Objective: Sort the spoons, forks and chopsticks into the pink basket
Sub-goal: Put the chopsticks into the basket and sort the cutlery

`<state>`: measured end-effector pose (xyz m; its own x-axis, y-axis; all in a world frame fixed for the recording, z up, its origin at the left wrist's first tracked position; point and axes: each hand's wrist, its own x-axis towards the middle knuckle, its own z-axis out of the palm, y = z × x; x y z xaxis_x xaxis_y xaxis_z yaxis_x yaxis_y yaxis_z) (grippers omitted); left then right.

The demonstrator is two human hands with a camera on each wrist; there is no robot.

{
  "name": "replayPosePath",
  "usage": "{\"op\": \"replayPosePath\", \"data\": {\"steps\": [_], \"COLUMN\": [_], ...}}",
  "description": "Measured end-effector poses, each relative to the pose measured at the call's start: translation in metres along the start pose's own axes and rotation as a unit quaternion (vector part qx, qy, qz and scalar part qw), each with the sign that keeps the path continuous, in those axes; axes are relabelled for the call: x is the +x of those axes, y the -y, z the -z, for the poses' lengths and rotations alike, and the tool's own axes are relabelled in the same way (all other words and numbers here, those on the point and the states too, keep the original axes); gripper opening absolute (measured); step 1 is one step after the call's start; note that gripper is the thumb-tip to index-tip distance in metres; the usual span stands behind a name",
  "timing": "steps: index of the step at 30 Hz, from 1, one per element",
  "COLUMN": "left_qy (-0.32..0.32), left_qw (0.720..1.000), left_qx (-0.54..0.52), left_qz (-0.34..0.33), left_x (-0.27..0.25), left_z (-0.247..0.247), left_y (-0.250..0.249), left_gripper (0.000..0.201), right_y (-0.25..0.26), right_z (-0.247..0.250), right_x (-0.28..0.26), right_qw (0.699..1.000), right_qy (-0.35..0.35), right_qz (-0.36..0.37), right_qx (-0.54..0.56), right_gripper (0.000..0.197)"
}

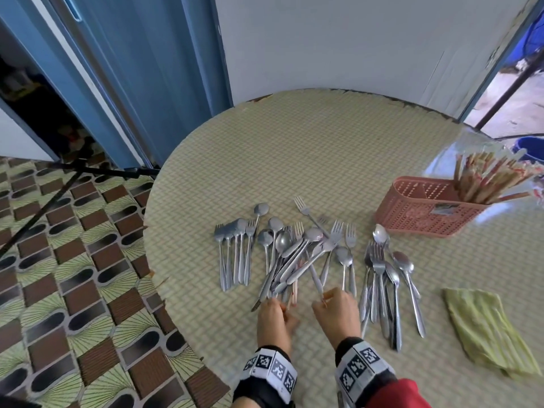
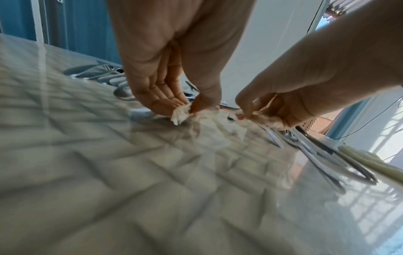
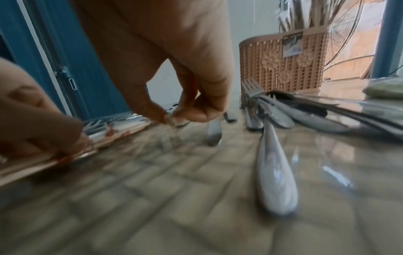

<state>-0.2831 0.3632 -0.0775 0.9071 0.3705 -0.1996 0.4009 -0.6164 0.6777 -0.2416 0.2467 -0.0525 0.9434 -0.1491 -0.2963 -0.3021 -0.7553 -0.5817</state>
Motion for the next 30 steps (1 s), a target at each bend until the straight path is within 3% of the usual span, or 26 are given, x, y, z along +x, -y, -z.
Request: {"op": "replayPosePath", "data": {"steps": [5, 9, 15, 19, 23, 26, 28, 30], "left_qy": [-0.037, -0.049, -0.103, -0.086, -0.058, -0.071, -0.073, -0.070], "left_qw": [0.998, 0.990, 0.946, 0.920, 0.925, 0.926, 0.927, 0.927], "left_qx": [-0.044, -0.130, -0.298, -0.371, -0.361, -0.355, -0.354, -0.357], "left_qz": [0.003, -0.036, -0.080, -0.087, -0.100, -0.104, -0.101, -0.092], "left_x": [0.001, 0.001, 0.004, 0.014, 0.027, 0.034, 0.036, 0.038], "left_z": [0.022, 0.048, 0.081, 0.092, 0.088, 0.082, 0.080, 0.077], "left_y": [-0.010, -0.026, -0.045, -0.053, -0.056, -0.057, -0.058, -0.058], "left_gripper": [0.013, 0.017, 0.009, 0.013, 0.010, 0.011, 0.015, 0.017], "right_y": [0.005, 0.012, 0.033, 0.041, 0.047, 0.041, 0.038, 0.038], "right_z": [0.032, 0.053, 0.082, 0.094, 0.081, 0.051, 0.029, 0.010], "right_x": [-0.002, 0.002, 0.010, 0.023, 0.045, 0.060, 0.064, 0.066], "right_qw": [0.989, 0.949, 0.870, 0.861, 0.903, 0.959, 0.962, 0.963], "right_qy": [-0.108, -0.203, -0.258, -0.293, -0.215, -0.060, 0.025, 0.040], "right_qz": [0.033, 0.080, 0.132, 0.172, 0.124, 0.021, -0.023, -0.050], "right_qx": [0.091, 0.228, 0.399, 0.379, 0.352, 0.275, 0.271, 0.262], "right_gripper": [0.012, 0.005, 0.016, 0.005, 0.004, 0.020, 0.025, 0.022]}}
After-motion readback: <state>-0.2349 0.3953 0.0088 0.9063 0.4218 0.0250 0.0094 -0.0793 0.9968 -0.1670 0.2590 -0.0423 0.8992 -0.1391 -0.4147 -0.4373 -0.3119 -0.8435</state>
